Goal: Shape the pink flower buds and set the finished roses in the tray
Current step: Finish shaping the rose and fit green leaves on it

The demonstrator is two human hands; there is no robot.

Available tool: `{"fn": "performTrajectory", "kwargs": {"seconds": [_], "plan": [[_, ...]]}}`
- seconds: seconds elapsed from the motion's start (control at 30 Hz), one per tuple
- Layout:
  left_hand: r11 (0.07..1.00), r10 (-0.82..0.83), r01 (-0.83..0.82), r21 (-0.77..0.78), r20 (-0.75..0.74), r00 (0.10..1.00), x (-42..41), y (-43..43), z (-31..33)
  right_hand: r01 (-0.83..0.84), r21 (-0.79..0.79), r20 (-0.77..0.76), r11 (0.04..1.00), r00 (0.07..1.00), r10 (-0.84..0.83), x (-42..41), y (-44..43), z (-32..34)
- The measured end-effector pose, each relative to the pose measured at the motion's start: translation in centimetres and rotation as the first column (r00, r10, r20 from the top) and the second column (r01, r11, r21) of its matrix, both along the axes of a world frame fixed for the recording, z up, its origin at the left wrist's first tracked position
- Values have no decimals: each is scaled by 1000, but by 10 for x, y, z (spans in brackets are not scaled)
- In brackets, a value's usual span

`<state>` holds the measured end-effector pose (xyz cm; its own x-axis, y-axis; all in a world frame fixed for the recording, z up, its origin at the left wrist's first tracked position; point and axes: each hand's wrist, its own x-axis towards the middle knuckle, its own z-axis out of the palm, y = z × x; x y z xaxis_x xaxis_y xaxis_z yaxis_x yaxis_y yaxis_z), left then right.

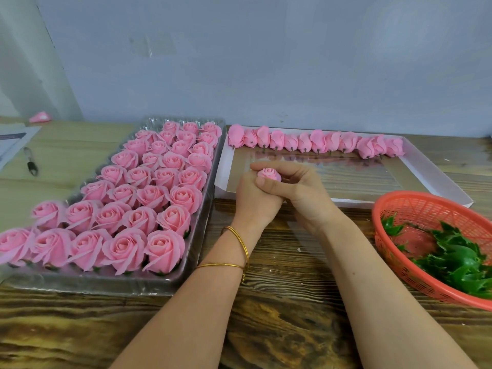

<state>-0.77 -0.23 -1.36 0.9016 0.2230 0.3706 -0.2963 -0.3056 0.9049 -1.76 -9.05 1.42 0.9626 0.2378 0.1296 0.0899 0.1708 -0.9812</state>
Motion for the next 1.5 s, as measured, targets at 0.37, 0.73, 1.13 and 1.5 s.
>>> {"fn": "performTrajectory", "kwargs": {"seconds": [0.37, 0.73, 1.13, 1.5], "plan": [[998, -58, 58, -8, 38, 998, 7, -5, -7, -153, -31, -45, 988, 987, 152, 3, -9, 1], [902, -413, 392, -182, -94, 906, -10, -2, 4, 71, 64, -23, 995, 997, -69, 6, -9, 6], [815, -563, 512, -272, -159, 811, -11, 1, 8, 63, -69, 84, 996, 995, -57, 2, -9, 5], [856, -489, 445, -262, -133, 862, -15, 0, 10, 36, -125, 127, 991, 992, -20, -2, -6, 7]]}}
